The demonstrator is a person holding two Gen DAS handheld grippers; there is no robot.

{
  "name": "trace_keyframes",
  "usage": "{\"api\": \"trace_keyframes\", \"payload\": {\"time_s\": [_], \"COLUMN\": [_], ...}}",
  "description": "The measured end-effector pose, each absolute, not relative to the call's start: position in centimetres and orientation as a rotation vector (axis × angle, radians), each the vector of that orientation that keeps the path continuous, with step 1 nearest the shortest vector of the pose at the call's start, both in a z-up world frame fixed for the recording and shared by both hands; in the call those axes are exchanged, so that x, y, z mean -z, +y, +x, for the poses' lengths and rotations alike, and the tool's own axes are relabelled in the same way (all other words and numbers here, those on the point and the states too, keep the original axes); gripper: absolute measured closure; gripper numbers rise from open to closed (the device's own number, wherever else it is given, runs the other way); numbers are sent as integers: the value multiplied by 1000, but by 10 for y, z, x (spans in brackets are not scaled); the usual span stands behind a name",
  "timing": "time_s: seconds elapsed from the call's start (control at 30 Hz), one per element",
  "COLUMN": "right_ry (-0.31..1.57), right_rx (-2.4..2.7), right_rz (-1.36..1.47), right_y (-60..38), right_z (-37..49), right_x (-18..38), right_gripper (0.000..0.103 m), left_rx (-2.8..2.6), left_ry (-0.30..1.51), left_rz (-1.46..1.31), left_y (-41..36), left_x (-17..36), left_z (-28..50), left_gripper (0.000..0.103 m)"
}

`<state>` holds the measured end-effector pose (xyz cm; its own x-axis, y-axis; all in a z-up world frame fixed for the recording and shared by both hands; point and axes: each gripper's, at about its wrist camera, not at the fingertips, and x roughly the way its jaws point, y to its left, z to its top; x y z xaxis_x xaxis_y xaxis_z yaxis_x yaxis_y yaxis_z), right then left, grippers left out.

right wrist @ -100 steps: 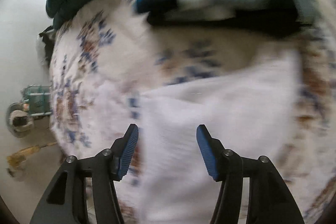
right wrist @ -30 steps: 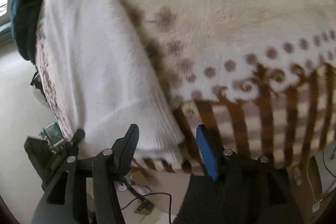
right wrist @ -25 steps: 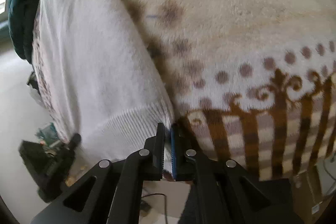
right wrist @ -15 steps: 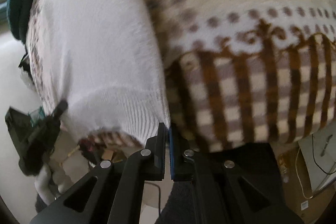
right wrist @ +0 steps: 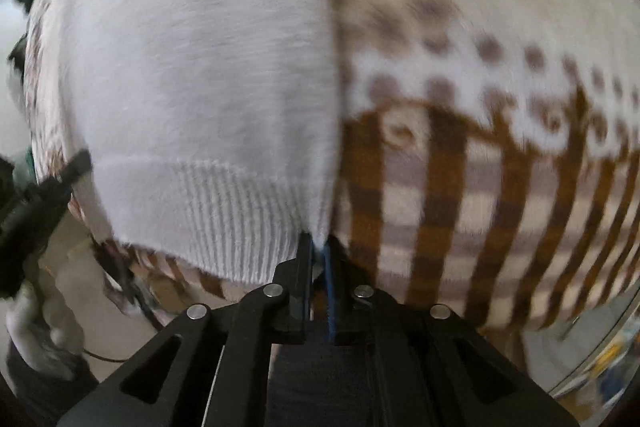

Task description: Fold small clothes

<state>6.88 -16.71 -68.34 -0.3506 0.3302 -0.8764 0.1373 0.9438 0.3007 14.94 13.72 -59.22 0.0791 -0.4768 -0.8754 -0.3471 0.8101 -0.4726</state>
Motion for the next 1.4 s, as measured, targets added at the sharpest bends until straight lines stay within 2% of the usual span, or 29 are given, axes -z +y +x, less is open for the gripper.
{"api": "trace_keyframes", "payload": {"time_s": [0.03, 0.1, 0.13, 0.27, 0.43, 0.57, 0.6, 0.63, 0.67, 0.73, 0.77, 1.0, 1.03, 1.13, 1.4], "right_ry": [1937, 1941, 1930, 1862, 1860, 1862, 1856, 1843, 1835, 1819, 1822, 1775, 1761, 1707, 1548], "right_rx": [-240, -293, -312, -311, -297, -339, -341, -344, -345, -321, -315, -312, -321, -350, -440], "right_rz": [351, 411, 452, 599, 834, 958, 970, 988, 996, 1006, 1026, 1087, 1088, 1074, 1030], "right_y": [-163, -162, -166, -185, -191, -170, -165, -157, -151, -132, -127, -109, -114, -112, -164], "right_z": [71, 73, 74, 77, 80, 80, 79, 78, 77, 72, 70, 63, 68, 76, 158], "right_x": [680, 674, 670, 662, 698, 724, 725, 726, 727, 729, 731, 705, 696, 670, 587], "right_gripper": [81, 55, 52, 40, 39, 39, 38, 38, 39, 65, 86, 89, 90, 90, 90], "left_rx": [124, 143, 143, 159, 286, 311, 324, 331, 325, 318, 307, 277, 271, 286, 351], "left_ry": [1513, 1470, 1444, 1444, 1513, 1518, 1513, 1511, 1521, 1504, 1500, 1449, 1441, 1397, 1248], "left_rz": [-732, -822, -865, -959, -974, -888, -868, -842, -818, -834, -841, -995, -993, -972, -899], "left_y": [141, 152, 158, 164, 138, 120, 116, 112, 108, 109, 110, 123, 124, 126, 102], "left_x": [590, 587, 587, 604, 635, 632, 629, 625, 625, 621, 619, 591, 582, 556, 485], "left_z": [146, 139, 134, 128, 138, 142, 143, 143, 145, 142, 141, 132, 133, 141, 201], "left_gripper": [76, 42, 39, 39, 39, 41, 51, 64, 84, 86, 86, 89, 93, 93, 94]}}
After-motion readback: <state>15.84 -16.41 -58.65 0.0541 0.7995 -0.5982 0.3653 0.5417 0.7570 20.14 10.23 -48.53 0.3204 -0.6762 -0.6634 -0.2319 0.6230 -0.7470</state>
